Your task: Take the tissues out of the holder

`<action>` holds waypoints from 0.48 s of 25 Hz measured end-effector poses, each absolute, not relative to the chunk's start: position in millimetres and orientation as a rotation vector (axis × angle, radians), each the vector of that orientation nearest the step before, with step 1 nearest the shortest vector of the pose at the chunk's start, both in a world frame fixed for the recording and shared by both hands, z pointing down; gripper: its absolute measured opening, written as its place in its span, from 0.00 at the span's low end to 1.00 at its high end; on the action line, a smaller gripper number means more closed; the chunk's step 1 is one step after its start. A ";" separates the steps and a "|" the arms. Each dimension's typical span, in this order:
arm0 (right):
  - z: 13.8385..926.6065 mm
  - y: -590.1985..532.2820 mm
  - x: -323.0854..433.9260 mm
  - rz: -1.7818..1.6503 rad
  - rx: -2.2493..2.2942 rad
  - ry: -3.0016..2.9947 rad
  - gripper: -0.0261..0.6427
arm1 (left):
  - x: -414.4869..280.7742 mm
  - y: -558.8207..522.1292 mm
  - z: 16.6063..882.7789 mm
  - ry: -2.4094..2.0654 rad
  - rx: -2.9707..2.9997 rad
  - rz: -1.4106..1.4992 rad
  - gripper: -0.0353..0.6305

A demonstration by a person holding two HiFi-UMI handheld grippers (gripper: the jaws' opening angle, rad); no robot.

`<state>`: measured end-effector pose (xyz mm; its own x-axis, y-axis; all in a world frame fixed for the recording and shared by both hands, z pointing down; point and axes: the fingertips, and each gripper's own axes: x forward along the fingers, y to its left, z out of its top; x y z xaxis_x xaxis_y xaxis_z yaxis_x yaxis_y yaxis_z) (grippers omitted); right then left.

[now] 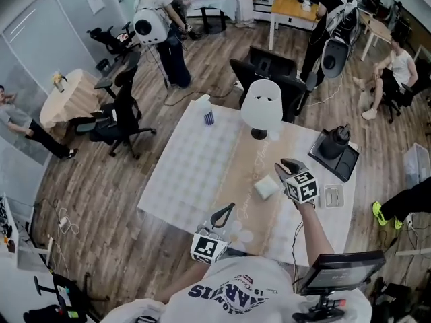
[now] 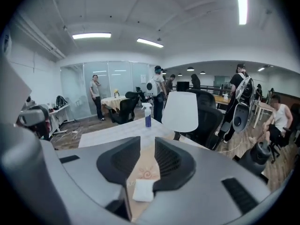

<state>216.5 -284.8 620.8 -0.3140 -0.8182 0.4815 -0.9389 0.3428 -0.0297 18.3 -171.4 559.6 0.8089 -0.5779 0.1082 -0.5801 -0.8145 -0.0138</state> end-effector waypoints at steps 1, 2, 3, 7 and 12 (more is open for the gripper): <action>610.4 -276.6 219.0 0.420 1.563 -2.245 0.18 | 23.8 -170.6 560.9 -0.926 2.978 0.167 0.06; 600.9 -267.9 221.2 0.408 1.575 -2.261 0.17 | 29.4 -168.8 560.9 -0.904 2.980 0.172 0.06; 591.8 -259.0 223.4 0.396 1.586 -2.277 0.16 | 35.2 -166.7 559.1 -0.884 2.982 0.177 0.06; 561.2 -222.3 234.3 0.355 1.693 -2.316 0.13 | 59.3 -164.6 549.5 -0.745 3.045 0.188 0.06; 530.8 -164.1 250.2 0.299 1.891 -2.303 0.10 | 84.8 -159.3 532.6 -0.589 3.088 0.153 0.06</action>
